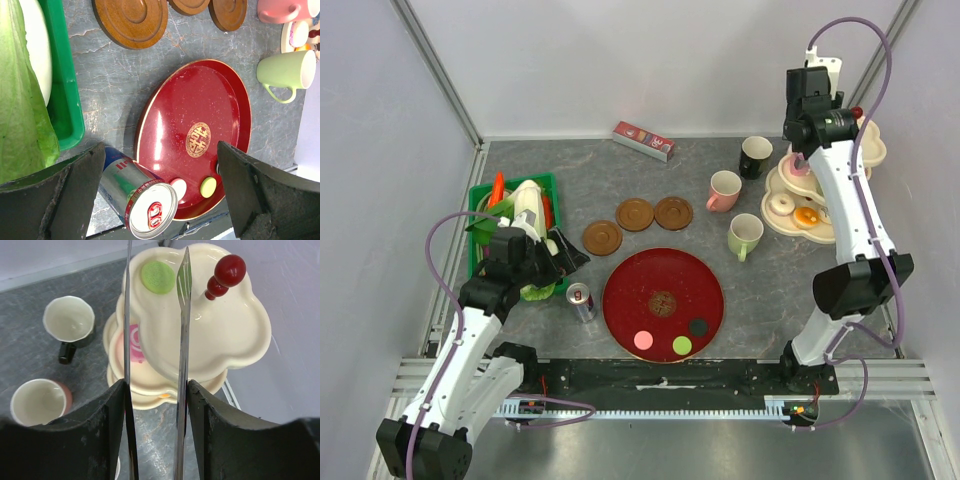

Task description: Serve the afternoon tea

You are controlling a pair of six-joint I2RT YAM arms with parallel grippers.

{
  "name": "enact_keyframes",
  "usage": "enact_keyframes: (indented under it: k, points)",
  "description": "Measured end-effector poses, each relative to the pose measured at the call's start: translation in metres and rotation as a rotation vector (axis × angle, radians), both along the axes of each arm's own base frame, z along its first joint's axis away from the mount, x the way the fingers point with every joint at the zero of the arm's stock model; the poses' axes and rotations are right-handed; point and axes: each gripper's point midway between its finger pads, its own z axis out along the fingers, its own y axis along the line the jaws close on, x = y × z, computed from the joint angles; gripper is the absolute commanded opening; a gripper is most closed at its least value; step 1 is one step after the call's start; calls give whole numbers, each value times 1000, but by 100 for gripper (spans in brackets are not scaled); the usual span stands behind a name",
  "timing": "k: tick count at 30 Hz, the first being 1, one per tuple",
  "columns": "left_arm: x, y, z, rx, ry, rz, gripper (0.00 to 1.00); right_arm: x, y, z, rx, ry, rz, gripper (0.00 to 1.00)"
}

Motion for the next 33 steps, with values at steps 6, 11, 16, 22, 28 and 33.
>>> enact_keyframes:
  k: [6, 11, 16, 22, 28, 33]
  points:
    - [0, 0, 0, 0, 0, 0, 98, -15, 34, 31, 77, -81, 124, 58]
    - [0, 0, 0, 0, 1, 0, 98, -50, 137, 50, 133, -130, 406, 58]
    - [-1, 0, 1, -1, -3, 0, 98, -104, 214, 3, 195, -23, 653, 58]
    - [-6, 1, 2, -1, -5, 0, 98, -179, 268, -80, 183, 220, 868, 57]
    - [-9, 2, 1, 2, 6, 0, 98, -271, 294, -128, 294, 462, 1088, 55]
    - [-10, 2, 0, 4, 12, 2, 98, -328, 294, -135, 454, 580, 1192, 57]
